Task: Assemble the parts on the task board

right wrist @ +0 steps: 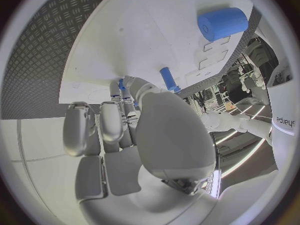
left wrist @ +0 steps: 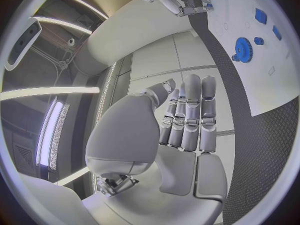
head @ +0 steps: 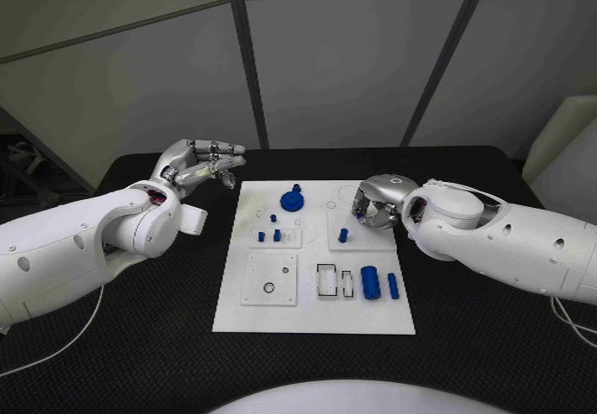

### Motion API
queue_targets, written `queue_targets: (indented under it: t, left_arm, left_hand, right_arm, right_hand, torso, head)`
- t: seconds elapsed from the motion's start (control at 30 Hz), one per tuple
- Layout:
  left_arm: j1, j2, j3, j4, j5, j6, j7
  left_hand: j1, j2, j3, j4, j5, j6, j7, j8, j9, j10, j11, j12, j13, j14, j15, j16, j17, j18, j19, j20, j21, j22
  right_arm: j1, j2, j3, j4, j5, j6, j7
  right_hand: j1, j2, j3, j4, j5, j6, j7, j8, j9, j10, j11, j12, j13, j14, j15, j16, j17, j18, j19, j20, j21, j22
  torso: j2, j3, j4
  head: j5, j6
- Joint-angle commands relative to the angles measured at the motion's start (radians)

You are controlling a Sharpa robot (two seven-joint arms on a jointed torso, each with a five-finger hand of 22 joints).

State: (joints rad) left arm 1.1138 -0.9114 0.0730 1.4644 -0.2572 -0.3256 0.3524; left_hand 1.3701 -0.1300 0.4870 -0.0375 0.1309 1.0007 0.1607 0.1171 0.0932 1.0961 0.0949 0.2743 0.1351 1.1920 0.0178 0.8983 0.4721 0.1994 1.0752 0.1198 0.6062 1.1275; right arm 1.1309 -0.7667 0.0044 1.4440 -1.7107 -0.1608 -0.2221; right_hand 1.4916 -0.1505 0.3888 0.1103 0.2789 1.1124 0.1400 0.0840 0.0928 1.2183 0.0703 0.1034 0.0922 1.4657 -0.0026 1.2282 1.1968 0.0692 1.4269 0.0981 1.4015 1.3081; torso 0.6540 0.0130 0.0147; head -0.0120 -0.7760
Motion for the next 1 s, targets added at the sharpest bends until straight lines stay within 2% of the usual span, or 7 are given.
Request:
queue_targets:
  t: [0.03, 0.23, 0.4, 0.53, 0.7, 1.0]
  left_arm:
    - [0.001, 0.002, 0.001, -0.001, 0.009, -0.003, 0.023]
    - [0.001, 0.004, 0.001, -0.004, 0.009, -0.001, 0.022]
    - [0.001, 0.004, 0.001, -0.006, 0.009, -0.001, 0.02]
    - [0.001, 0.004, 0.001, -0.008, 0.009, 0.0, 0.019]
    - [0.001, 0.003, 0.001, -0.01, 0.009, 0.001, 0.019]
    - [0.0, 0.004, 0.001, -0.012, 0.009, 0.002, 0.018]
  left_hand:
    - [0.001, 0.005, -0.006, -0.002, -0.002, 0.001, 0.005, 0.002, -0.002, -0.004, 0.001, 0.003, 0.001, -0.004, 0.0, -0.007, -0.001, -0.016, -0.006, 0.0, -0.005, -0.001]
    - [0.003, 0.007, -0.007, -0.003, -0.002, 0.001, 0.005, 0.002, -0.003, -0.005, 0.002, 0.005, 0.002, -0.004, 0.0, -0.007, -0.002, -0.016, -0.006, -0.001, -0.006, -0.002]
    - [0.004, 0.007, -0.007, -0.004, -0.002, 0.001, 0.006, 0.002, -0.003, -0.006, 0.002, 0.005, 0.002, -0.004, 0.0, -0.007, -0.003, -0.016, -0.006, -0.001, -0.006, -0.002]
    - [0.004, 0.007, -0.007, -0.004, -0.002, 0.001, 0.006, 0.002, -0.003, -0.006, 0.002, 0.005, 0.002, -0.004, 0.0, -0.007, -0.003, -0.016, -0.006, -0.001, -0.006, -0.002]
    - [0.006, 0.007, -0.008, -0.005, -0.002, 0.0, 0.007, 0.002, -0.004, -0.008, 0.003, 0.006, 0.002, -0.004, 0.0, -0.008, -0.004, -0.016, -0.006, -0.001, -0.007, -0.002]
    - [0.007, 0.007, -0.008, -0.006, -0.002, 0.0, 0.008, 0.002, -0.005, -0.012, 0.004, 0.006, 0.002, -0.005, 0.001, -0.009, -0.005, -0.016, -0.006, -0.001, -0.008, -0.003]
  right_arm:
    - [-0.004, 0.003, -0.003, -0.003, -0.016, 0.023, -0.004]
    - [-0.006, 0.005, -0.003, -0.003, -0.045, -0.002, -0.026]
    - [-0.008, 0.004, -0.003, 0.004, -0.064, -0.041, -0.038]
    - [-0.008, -0.002, -0.003, 0.018, -0.072, -0.082, -0.04]
    - [-0.008, -0.02, -0.002, 0.045, -0.075, -0.138, -0.038]
    - [-0.008, -0.055, 0.0, 0.103, -0.07, -0.194, -0.037]
  right_hand:
    - [0.004, 0.016, 0.015, -0.007, -0.024, 0.017, -0.003, 0.007, 0.003, 0.016, -0.003, 0.006, 0.004, 0.057, -0.011, 0.006, 0.001, -0.02, 0.015, -0.003, 0.016, 0.091]
    - [0.02, 0.038, 0.04, -0.031, -0.046, 0.043, -0.009, 0.017, 0.009, 0.042, -0.01, 0.011, 0.011, 0.055, -0.018, 0.009, -0.007, -0.028, 0.033, -0.008, 0.042, 0.121]
    - [0.027, 0.048, 0.065, -0.049, -0.06, 0.047, -0.009, 0.016, 0.011, 0.05, -0.011, 0.007, 0.014, 0.053, -0.019, 0.012, -0.011, -0.031, 0.04, -0.011, 0.053, 0.132]
    - [0.023, 0.045, 0.079, -0.058, -0.056, 0.047, -0.007, 0.013, 0.011, 0.05, -0.01, 0.002, 0.015, 0.052, -0.018, 0.015, -0.012, -0.032, 0.042, -0.011, 0.058, 0.137]
    - [0.003, 0.037, 0.087, -0.06, -0.045, 0.047, -0.005, 0.01, 0.011, 0.05, -0.008, -0.005, 0.016, 0.052, -0.016, 0.02, -0.013, -0.032, 0.043, -0.009, 0.061, 0.142]
    - [-0.007, 0.031, 0.087, -0.06, -0.046, 0.049, -0.006, 0.01, 0.012, 0.052, -0.008, -0.007, 0.017, 0.052, -0.016, 0.024, -0.012, -0.033, 0.045, -0.008, 0.065, 0.146]
  torso:
    - [0.0, 0.0001, 0.0]
    - [0.0, 0.0004, -0.0004]
    - [0.0, 0.0009, -0.0008]
    - [0.0, 0.0016, -0.0009]
    - [-0.001, 0.0002, -0.0009]
    - [-0.001, -0.0002, -0.0009]
  head:
    - [0.0, -0.001]
    - [-0.002, -0.003]
    - [-0.003, -0.005]
    - [-0.002, -0.005]
    - [-0.004, -0.006]
    - [-0.005, -0.003]
